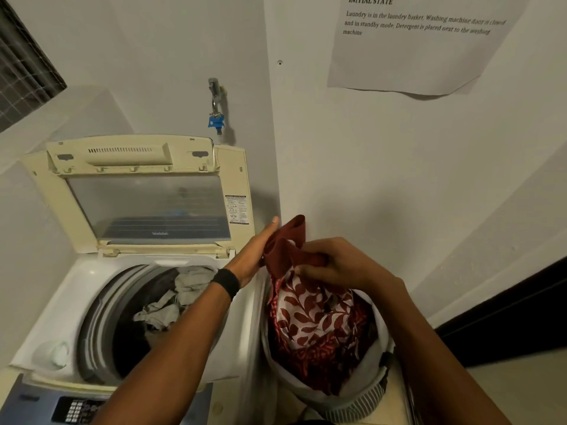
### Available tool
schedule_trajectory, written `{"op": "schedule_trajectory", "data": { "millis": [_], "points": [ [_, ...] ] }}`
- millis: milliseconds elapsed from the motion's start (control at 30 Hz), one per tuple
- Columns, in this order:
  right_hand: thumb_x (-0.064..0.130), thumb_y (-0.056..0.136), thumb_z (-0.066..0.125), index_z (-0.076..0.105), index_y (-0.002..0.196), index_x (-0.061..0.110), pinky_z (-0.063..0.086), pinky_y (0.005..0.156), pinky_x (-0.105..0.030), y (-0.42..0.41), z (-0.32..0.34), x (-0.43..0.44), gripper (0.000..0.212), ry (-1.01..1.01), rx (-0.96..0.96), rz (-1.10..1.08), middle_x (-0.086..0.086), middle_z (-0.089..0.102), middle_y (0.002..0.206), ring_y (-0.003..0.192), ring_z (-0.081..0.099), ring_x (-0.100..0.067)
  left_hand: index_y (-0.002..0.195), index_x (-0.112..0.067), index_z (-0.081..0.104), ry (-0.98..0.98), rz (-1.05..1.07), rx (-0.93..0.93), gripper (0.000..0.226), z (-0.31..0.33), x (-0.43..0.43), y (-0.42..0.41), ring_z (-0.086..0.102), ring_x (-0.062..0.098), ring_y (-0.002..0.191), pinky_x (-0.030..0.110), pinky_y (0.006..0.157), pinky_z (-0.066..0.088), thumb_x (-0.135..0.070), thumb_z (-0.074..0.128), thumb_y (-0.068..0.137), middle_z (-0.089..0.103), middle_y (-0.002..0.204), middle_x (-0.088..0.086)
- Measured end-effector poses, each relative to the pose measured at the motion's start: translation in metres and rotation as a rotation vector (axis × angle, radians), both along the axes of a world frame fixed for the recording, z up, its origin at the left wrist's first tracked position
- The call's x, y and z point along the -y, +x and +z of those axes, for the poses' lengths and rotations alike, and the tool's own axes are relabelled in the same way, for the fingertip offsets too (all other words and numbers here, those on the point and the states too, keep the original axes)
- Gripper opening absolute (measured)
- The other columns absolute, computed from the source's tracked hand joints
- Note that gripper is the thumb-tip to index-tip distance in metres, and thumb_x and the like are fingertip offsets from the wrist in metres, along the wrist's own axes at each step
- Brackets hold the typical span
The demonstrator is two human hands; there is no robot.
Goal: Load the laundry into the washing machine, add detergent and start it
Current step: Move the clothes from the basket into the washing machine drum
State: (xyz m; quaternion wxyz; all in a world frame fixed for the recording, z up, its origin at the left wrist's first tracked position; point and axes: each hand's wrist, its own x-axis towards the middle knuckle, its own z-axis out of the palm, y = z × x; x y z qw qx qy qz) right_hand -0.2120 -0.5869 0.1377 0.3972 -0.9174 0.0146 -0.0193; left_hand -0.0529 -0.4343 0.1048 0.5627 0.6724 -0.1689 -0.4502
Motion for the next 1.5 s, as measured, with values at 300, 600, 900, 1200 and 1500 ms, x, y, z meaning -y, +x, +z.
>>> {"op": "schedule_trajectory", "data": {
  "millis": [300,600,900,1200,1500],
  "points": [
    [0.033,0.093,0.07,0.072,0.103,0.021,0.049,0.065,-0.012,0.008,-0.017,-0.005,0.015,0.004,-0.068,-0.061,0.015,0.067,0.082,0.072,0.066,0.002,0.126,-0.003,0.067,0.02,-0.091,0.073,0.039,-0.002,-0.009,0.015,0.068,0.039,0.107,0.049,0.106,0.05,-0.032,0.064,0.099,0.071,0.119,0.025],
    [0.035,0.098,0.062,0.052,0.082,0.029,0.034,0.062,-0.016,0.019,-0.025,-0.01,0.021,-0.202,0.032,-0.368,0.018,0.049,0.068,0.062,0.048,0.0,0.097,-0.016,0.072,0.081,-0.33,0.168,0.037,0.005,-0.008,0.012,0.073,0.024,0.098,0.03,0.093,0.055,-0.051,0.067,0.087,0.076,0.094,0.004],
    [0.091,0.071,0.052,0.071,0.096,0.031,0.03,0.105,-0.045,0.012,-0.043,0.037,0.068,-0.251,-0.46,-0.126,0.011,0.071,0.081,0.088,0.063,-0.006,0.078,-0.014,0.061,0.048,-0.145,0.16,0.023,0.006,-0.014,0.028,0.07,0.016,0.078,0.031,0.086,0.055,-0.024,0.065,0.099,0.07,0.078,0.002],
    [0.047,0.087,0.073,0.055,0.07,0.032,0.029,0.116,-0.039,0.012,0.008,0.059,0.029,-0.547,-0.096,-0.279,0.014,0.055,0.068,0.076,0.053,-0.01,0.105,-0.017,0.072,0.103,0.149,0.315,0.022,0.006,0.003,0.024,0.075,0.021,0.09,0.035,0.087,0.06,-0.036,0.065,0.099,0.078,0.097,0.006],
    [0.03,0.087,0.074,0.055,0.065,0.026,0.036,0.053,-0.02,0.032,-0.022,-0.001,0.03,-0.144,0.259,-0.514,0.014,0.049,0.054,0.049,0.048,-0.004,0.096,-0.01,0.073,0.035,0.221,0.278,0.035,0.012,0.013,-0.014,0.071,0.021,0.08,0.02,0.07,0.056,-0.041,0.058,0.103,0.074,0.084,0.01]
  ]
}}
